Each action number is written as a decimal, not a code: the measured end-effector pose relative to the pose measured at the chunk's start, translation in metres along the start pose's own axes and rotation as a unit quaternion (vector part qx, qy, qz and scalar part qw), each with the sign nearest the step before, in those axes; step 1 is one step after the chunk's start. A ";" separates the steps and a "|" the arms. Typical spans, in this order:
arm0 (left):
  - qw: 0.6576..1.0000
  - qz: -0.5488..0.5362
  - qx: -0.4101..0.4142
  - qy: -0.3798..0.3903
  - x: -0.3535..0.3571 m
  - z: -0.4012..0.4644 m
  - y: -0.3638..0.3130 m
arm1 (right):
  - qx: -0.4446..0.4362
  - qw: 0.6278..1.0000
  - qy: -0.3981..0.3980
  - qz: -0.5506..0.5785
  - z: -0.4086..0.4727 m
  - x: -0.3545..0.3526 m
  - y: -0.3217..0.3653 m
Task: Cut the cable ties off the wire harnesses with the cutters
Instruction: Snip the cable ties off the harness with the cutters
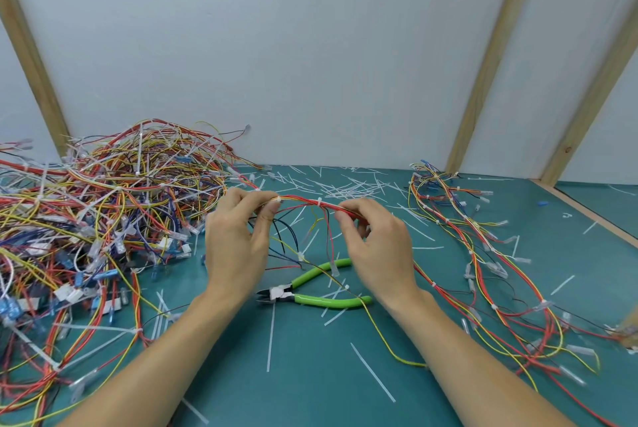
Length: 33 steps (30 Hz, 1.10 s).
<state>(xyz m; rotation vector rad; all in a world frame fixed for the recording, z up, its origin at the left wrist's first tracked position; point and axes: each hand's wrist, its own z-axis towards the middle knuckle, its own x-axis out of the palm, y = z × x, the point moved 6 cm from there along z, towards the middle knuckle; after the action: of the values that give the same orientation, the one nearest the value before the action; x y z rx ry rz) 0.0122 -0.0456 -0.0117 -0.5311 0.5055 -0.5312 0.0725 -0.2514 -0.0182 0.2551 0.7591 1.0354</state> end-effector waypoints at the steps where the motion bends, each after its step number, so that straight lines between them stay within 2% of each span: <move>1: 1.000 0.019 -0.012 -0.005 -0.001 0.001 0.003 | -0.009 1.000 -0.007 0.008 0.000 -0.001 0.002; 4: 0.995 0.099 -0.009 -0.013 -0.003 0.000 0.004 | -0.020 0.999 -0.019 0.024 0.003 -0.004 0.004; 7: 0.988 0.143 0.049 0.010 0.001 -0.004 -0.008 | -0.028 0.999 -0.027 0.010 0.003 -0.006 0.003; 10: 0.985 0.144 0.094 0.011 -0.001 -0.005 -0.021 | -0.044 0.998 -0.039 -0.006 0.003 -0.009 0.004; 14: 0.984 0.145 0.104 -0.018 -0.006 -0.004 -0.027 | -0.079 0.995 -0.056 -0.031 0.001 -0.010 0.012; 19: 0.982 0.118 0.138 0.041 0.003 -0.007 -0.032 | -0.119 0.989 -0.070 -0.048 -0.001 -0.011 0.022; 23: 0.986 0.066 0.128 0.088 0.009 -0.009 -0.035 | -0.140 0.986 -0.075 -0.045 -0.004 -0.010 0.030; 28: 0.982 0.075 0.132 0.110 0.013 -0.009 -0.032 | -0.137 0.989 -0.049 -0.022 -0.006 -0.003 0.035; 33: 0.993 0.075 0.085 0.037 0.003 -0.005 -0.023 | -0.061 0.998 -0.015 -0.016 -0.001 -0.001 0.021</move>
<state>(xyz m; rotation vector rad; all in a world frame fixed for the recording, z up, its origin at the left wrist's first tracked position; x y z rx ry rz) 0.0037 -0.0663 -0.0031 -0.3094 0.5610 -0.4458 0.0572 -0.2421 -0.0078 0.1527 0.6692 1.0413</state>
